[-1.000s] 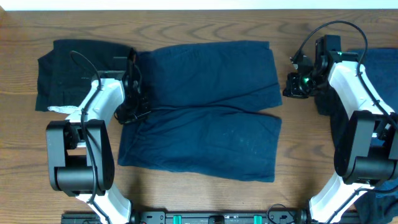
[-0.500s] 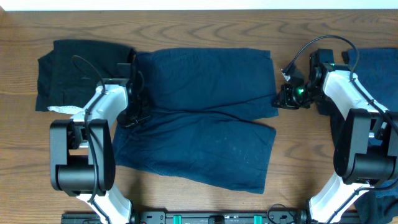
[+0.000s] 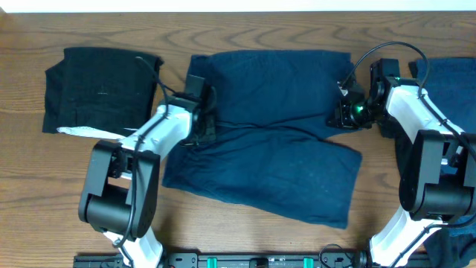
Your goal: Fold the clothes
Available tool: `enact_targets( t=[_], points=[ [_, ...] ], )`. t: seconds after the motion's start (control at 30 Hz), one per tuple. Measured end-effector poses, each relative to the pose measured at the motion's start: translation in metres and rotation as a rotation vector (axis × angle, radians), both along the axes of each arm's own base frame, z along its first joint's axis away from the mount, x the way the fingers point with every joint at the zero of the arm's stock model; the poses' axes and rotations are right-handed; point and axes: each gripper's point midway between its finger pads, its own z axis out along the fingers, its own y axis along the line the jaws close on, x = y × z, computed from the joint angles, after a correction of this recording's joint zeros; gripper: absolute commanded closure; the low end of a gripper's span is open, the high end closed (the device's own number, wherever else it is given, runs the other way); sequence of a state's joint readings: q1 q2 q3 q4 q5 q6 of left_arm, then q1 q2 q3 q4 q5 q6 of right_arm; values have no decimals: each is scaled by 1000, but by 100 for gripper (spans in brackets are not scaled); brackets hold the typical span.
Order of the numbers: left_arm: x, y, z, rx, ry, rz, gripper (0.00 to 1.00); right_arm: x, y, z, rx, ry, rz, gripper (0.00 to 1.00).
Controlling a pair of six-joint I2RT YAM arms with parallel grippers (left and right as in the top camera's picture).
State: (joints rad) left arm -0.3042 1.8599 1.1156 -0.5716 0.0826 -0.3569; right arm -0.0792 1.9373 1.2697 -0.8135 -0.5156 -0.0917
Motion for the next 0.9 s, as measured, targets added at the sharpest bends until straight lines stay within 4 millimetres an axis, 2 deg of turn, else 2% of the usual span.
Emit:
enact_targets(
  t=[0.13, 0.23, 0.43, 0.63, 0.8, 0.9],
  points=[
    [11, -18, 11, -63, -29, -6, 94, -3, 2, 1, 15, 9, 7, 99],
    [15, -23, 23, -82, -20, 2, 94, -16, 13, 7, 87, 39, 49, 99],
    [9, -17, 40, -47, 36, 8, 94, -25, 34, 25, 240, 44, 98, 99],
    [10, -11, 41, -9, 32, 15, 94, -25, 50, 35, 315, -4, 159, 99],
    [7, -5, 40, 21, 40, 19, 94, -20, 68, 25, 271, -71, 242, 99],
    [5, 2, 40, 62, 43, 24, 94, -23, 71, 2, 171, -72, 258, 99]
  ],
)
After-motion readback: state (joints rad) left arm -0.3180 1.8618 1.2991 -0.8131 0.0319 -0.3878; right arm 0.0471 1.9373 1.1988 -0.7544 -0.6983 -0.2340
